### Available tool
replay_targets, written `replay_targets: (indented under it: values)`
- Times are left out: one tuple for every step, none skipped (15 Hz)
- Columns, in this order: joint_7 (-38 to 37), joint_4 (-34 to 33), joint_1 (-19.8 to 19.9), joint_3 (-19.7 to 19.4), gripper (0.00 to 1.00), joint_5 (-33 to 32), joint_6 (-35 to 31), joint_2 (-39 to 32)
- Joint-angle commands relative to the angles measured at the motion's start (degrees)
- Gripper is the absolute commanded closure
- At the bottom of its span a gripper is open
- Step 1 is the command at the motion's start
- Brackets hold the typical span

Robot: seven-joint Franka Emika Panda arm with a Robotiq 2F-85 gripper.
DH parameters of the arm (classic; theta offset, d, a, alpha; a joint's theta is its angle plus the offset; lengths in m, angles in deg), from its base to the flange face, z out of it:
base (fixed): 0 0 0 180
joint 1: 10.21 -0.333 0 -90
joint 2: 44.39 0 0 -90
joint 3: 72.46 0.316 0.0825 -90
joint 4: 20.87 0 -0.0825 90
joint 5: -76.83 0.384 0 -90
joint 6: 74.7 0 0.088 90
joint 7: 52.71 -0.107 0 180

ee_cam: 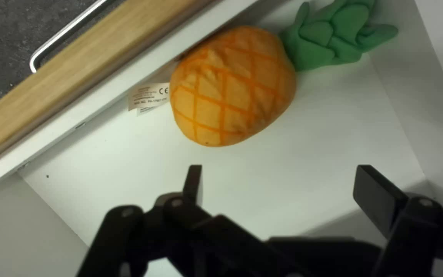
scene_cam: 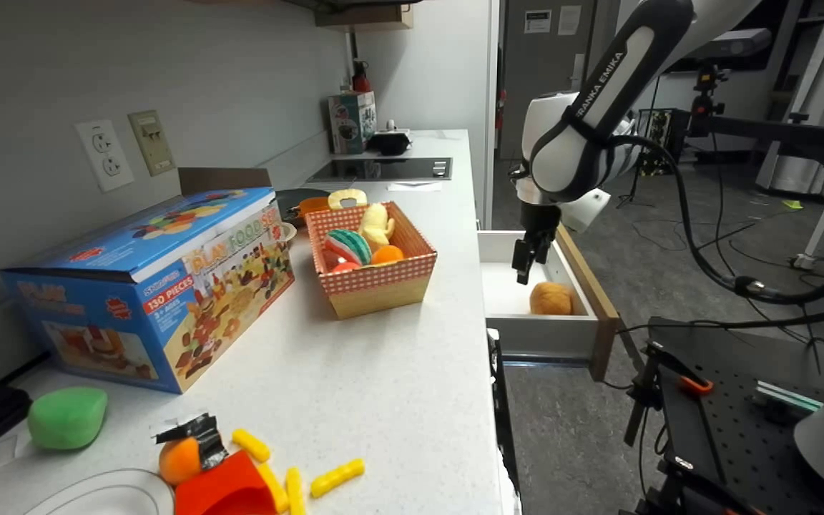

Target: Open the drawer, remove the toys inside then close the drawer

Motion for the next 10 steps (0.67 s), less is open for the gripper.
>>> replay_targets:
  values:
    - [-0.3, -0.9, 0.4, 0.5, 0.00, -0.2, 0.1, -0.9]
    - [-0.3, -1.5, 0.5, 0.5, 0.00, -0.2, 0.1, -1.7]
    - [-0.4, -1.9, 0.5, 0.5, 0.00, -0.2, 0.2, -2.1]
    - [-0.4, -2.1, 0.5, 0.5, 0.00, -0.2, 0.1, -2.4]
    - [-0.4, -2.1, 0.5, 0.5, 0.00, -0.2, 0.1, -2.4]
    - [-0.4, -2.1, 0.6, 0.5, 0.00, -0.2, 0.1, -2.4]
    - [-2.1, -2.3, -0.3, -0.4, 0.00, -1.7, 0.3, -2.2]
    - [-3.0, -2.9, -0.4, -0.7, 0.00, -2.1, 1.0, -2.6]
    - [-2.5, -3.5, 0.2, -0.3, 0.00, -1.5, 1.8, -3.3]
    - [-1.9, -4.0, 0.7, 0.0, 0.00, -1.0, 2.2, -4.1]
